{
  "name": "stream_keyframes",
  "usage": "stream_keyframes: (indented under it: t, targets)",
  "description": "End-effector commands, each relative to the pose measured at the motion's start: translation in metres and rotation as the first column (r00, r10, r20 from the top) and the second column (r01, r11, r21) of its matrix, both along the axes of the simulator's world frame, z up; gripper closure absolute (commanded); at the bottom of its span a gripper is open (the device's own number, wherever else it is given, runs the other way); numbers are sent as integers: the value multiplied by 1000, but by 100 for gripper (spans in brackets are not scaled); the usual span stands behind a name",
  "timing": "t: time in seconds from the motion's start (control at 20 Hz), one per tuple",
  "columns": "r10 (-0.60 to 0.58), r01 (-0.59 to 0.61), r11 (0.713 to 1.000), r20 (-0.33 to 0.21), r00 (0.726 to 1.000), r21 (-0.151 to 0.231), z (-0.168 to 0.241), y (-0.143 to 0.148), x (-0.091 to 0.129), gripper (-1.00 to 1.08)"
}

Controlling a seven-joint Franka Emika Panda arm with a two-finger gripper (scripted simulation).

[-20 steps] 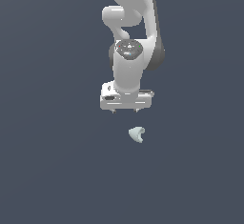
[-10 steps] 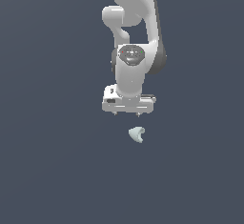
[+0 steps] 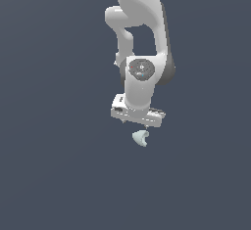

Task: Pick up the object and move it to a goal position.

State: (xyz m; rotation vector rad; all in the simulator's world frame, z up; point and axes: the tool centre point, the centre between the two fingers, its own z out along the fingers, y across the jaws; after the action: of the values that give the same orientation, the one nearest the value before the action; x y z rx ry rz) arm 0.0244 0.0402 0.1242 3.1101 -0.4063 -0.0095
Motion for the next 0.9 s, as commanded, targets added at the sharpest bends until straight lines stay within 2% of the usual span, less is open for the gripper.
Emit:
stream_keyframes:
  t: [0.0, 0.4, 0.85]
  targets:
    - [-63, 63, 998, 2, 998, 1, -8, 6, 5, -92]
    - [-206, 206, 978, 5, 978, 3, -27, 19, 15, -92]
    - [-268, 268, 963, 7, 963, 4, -36, 25, 19, -92]
